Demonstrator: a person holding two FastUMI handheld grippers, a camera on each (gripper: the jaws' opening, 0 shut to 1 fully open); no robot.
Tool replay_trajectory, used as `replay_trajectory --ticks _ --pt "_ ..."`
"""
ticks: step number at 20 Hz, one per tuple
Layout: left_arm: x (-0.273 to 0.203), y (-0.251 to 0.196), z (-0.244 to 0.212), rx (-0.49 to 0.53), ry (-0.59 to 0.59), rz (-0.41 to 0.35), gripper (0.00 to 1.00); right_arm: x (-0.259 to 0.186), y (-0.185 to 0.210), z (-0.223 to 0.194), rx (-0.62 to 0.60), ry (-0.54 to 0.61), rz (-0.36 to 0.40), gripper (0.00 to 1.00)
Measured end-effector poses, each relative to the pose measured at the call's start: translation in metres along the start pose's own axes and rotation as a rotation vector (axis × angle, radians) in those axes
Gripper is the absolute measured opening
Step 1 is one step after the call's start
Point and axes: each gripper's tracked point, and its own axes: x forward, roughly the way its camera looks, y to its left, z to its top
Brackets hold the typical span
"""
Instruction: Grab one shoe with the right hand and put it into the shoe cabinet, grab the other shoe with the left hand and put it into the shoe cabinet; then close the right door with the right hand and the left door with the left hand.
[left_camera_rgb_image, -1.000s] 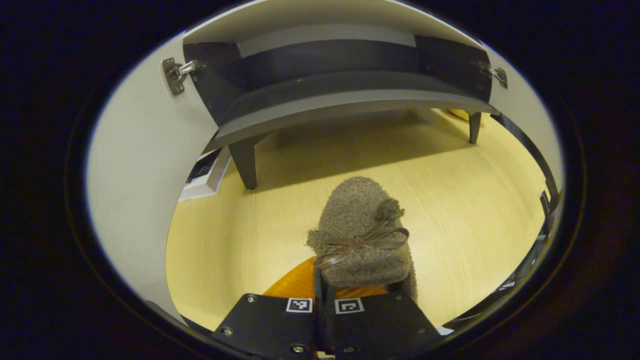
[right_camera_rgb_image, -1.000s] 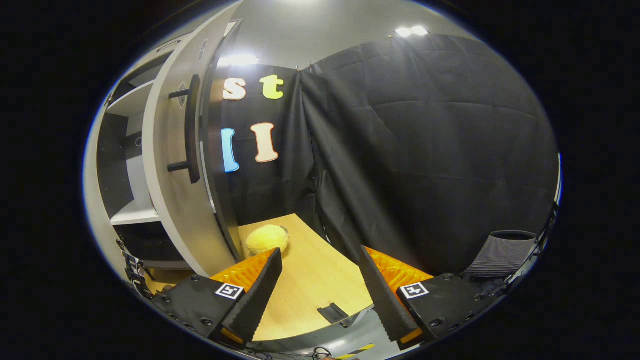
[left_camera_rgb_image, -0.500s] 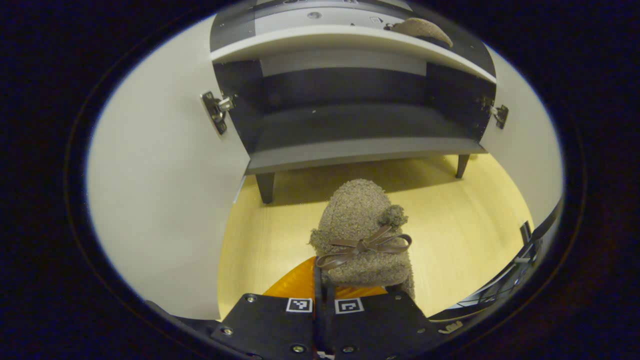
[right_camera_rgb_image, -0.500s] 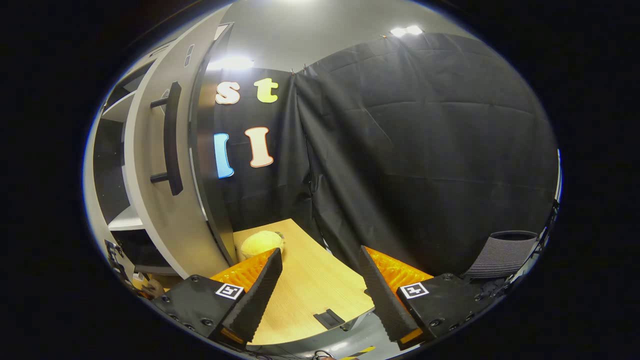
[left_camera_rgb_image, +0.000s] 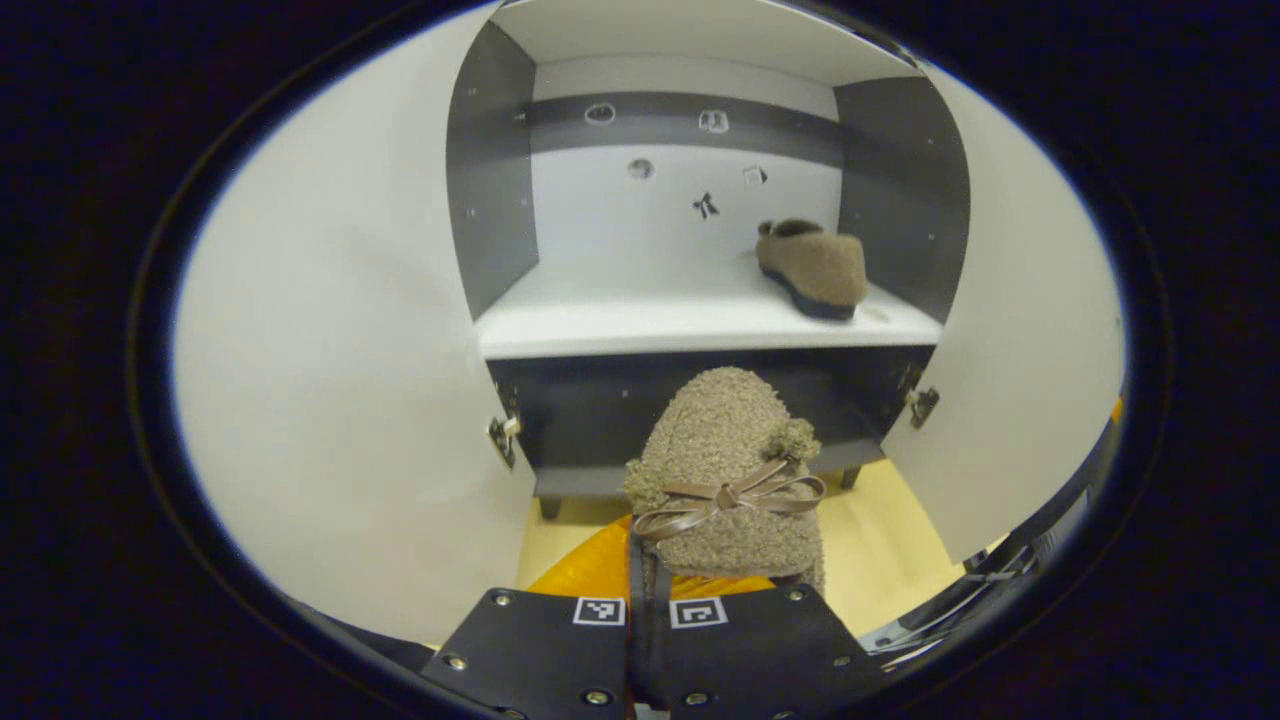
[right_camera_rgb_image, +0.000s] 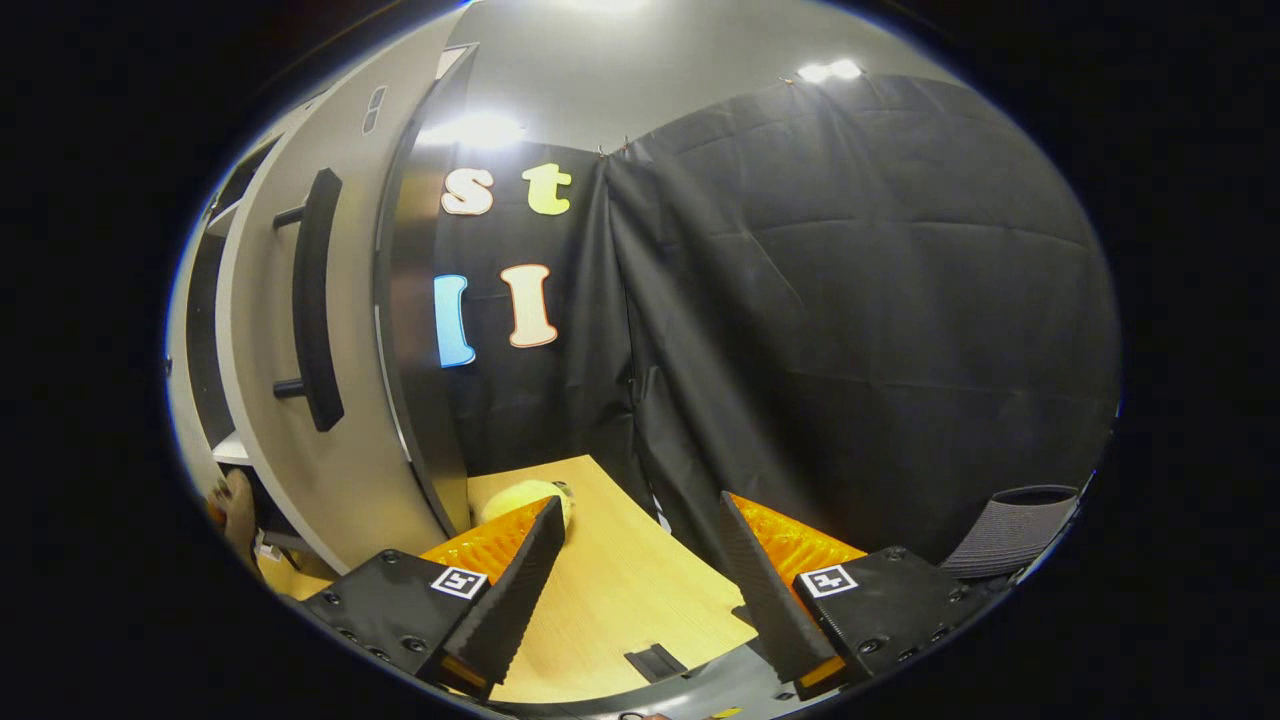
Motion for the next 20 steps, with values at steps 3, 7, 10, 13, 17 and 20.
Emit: replay_trajectory --ticks 3,7,10,13,17,20 --pt "0.002 -0.003 0.006 -0.012 -0.065 -0.007 0.01 0.007 0.005 0.002 0.022 -0.010 0.012 0.98" --pt "0.011 -0.001 0.015 -0.010 -0.134 0.014 0.01 0.009 0.014 -0.009 0.033 0.009 0.041 0.97" --pt "0.020 0.004 0.032 0.016 -0.179 0.046 0.01 0.011 0.022 -0.014 0.074 0.024 0.080 0.95" --pt "0.036 0.009 0.049 0.019 -0.212 0.066 0.01 0.015 0.028 -0.015 0.096 0.027 0.101 0.98" --pt "0.054 0.001 0.057 -0.006 -0.229 0.036 0.01 0.022 0.021 -0.006 0.082 0.004 0.109 0.97" --pt "0.066 0.000 0.061 -0.019 -0.213 0.043 0.01 0.028 0.013 -0.006 0.083 0.001 0.122 0.92"
